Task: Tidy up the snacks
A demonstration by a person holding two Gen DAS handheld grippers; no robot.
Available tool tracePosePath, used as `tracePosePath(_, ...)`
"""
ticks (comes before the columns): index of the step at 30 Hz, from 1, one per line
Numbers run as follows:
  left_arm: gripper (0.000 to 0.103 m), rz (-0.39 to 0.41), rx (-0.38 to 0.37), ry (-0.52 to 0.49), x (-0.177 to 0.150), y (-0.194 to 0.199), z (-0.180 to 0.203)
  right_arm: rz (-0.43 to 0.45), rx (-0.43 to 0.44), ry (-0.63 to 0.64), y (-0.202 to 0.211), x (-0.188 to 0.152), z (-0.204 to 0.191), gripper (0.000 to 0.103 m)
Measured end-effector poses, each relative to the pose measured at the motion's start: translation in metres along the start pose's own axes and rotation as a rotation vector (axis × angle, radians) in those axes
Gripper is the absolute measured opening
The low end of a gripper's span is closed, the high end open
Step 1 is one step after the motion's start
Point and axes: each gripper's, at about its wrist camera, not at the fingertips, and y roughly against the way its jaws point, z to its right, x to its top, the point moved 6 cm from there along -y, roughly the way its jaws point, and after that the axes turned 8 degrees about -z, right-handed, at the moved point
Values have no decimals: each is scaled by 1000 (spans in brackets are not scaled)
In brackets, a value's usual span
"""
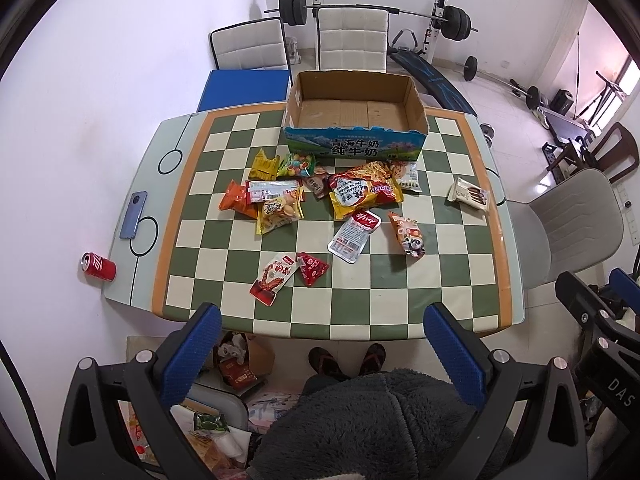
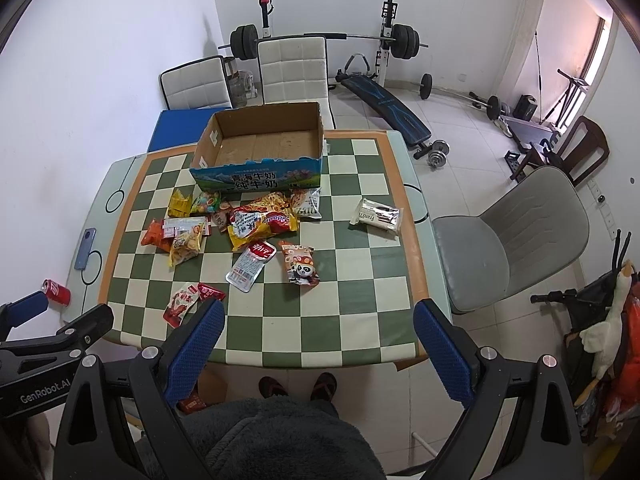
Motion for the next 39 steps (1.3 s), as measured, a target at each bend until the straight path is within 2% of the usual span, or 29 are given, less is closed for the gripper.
tracePosePath(32, 103, 4, -2, -1, -2, 0, 4, -1, 2, 0, 1, 6, -1, 97)
tracePosePath(36, 103, 48, 26, 35, 11, -3, -2, -8, 14, -7, -1, 9, -1, 97)
tracePosePath(39, 103, 66, 56, 93, 30, -20, -16, -49, 65, -35, -22, 22, -1, 97)
